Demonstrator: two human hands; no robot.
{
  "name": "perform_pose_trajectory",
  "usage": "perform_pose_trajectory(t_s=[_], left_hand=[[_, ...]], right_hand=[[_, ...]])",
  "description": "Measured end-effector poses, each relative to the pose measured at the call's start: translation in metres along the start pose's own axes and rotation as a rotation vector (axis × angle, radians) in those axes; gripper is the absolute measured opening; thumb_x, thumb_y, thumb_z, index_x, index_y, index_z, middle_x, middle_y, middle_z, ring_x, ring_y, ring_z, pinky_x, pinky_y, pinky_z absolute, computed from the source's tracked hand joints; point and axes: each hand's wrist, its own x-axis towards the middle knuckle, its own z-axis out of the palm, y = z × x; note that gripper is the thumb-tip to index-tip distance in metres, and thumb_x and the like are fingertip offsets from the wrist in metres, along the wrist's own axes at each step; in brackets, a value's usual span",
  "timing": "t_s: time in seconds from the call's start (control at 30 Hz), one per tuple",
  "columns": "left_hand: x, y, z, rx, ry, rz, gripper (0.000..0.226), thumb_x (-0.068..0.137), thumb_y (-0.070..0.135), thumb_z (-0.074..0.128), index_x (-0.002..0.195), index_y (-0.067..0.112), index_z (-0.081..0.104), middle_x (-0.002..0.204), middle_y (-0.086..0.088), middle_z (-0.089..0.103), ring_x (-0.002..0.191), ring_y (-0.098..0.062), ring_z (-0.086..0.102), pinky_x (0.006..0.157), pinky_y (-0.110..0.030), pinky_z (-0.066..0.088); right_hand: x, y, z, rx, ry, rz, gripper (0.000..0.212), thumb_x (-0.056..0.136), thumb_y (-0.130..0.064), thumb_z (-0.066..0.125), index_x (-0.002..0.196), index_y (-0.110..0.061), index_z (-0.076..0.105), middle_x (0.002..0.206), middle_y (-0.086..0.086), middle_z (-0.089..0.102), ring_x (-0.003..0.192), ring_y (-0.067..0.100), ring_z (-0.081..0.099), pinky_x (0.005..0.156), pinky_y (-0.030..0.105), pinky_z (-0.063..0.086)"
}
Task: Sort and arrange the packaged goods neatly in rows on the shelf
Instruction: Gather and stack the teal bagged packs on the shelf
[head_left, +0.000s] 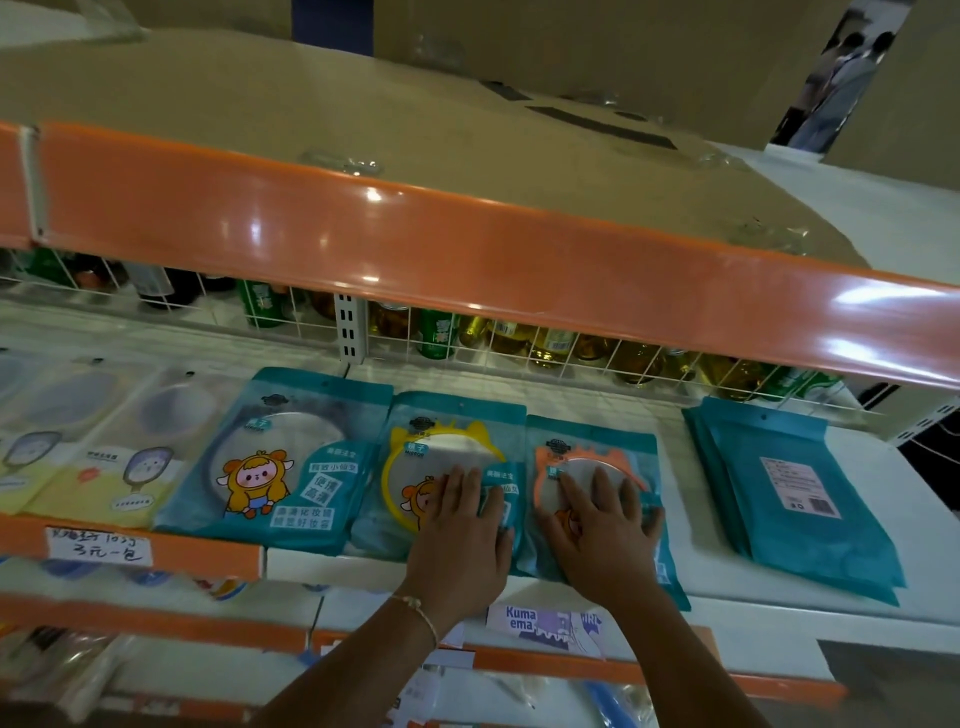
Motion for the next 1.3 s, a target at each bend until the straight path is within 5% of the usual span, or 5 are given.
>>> perform_pose_trajectory(t_s=[0.33,0.5,0.6,0.93,1.3], left_hand=[[0.0,0.007,-0.005,-0.012,-0.009,-0.054,0.063,0.095,0.048,0.011,0.148,0.02,0.029,0.159,-0.012,0.016,0.147,-0.032,0.008,0.121,-0.045,0.003],[0.001,0.017,-0.008,-0.026,-0.01,-0.095,0.059,0.093,0.048,0.022,0.135,0.017,0.05,0.147,-0.016,0.041,0.14,-0.036,0.032,0.115,-0.047,0.018],[0.006,0.023,-0.014,-0.074,-0.009,-0.153,0.055,0.099,0.047,0.022,0.144,0.019,0.035,0.156,-0.014,0.023,0.146,-0.031,0.016,0.12,-0.043,0.011],[0.048,0.134,-0.044,-0.296,0.192,0.12,0.033,0.099,0.033,0.039,0.127,0.02,0.051,0.139,0.003,0.043,0.127,-0.016,0.042,0.109,-0.017,0.021],[0.09,0.264,-0.011,-0.427,-0.178,0.229,0.056,0.101,0.042,0.038,0.151,0.021,0.023,0.161,0.003,0.012,0.145,-0.018,0.022,0.115,-0.029,0.022]], right_hand=[[0.003,0.004,0.0,0.015,0.006,-0.026,0.089,0.07,-0.083,-0.013,0.149,-0.047,0.006,0.163,0.003,-0.001,0.148,0.037,-0.006,0.114,0.067,-0.001],[0.003,0.006,-0.001,0.062,-0.009,-0.04,0.086,0.072,-0.083,-0.008,0.148,-0.046,0.007,0.163,0.003,-0.001,0.148,0.038,-0.006,0.114,0.066,-0.003],[0.001,0.012,-0.009,0.165,0.025,-0.008,0.087,0.075,-0.083,-0.002,0.148,-0.041,0.018,0.161,0.003,0.008,0.149,0.032,0.002,0.118,0.059,0.0],[0.004,0.139,-0.049,0.451,0.472,0.24,0.054,0.089,-0.054,0.049,0.128,-0.018,0.057,0.132,0.012,0.056,0.121,0.033,0.049,0.102,0.052,0.04],[-0.007,0.271,-0.068,0.557,0.284,0.579,0.064,0.089,-0.054,0.056,0.139,-0.014,0.046,0.135,0.017,0.054,0.123,0.037,0.05,0.102,0.051,0.041]])
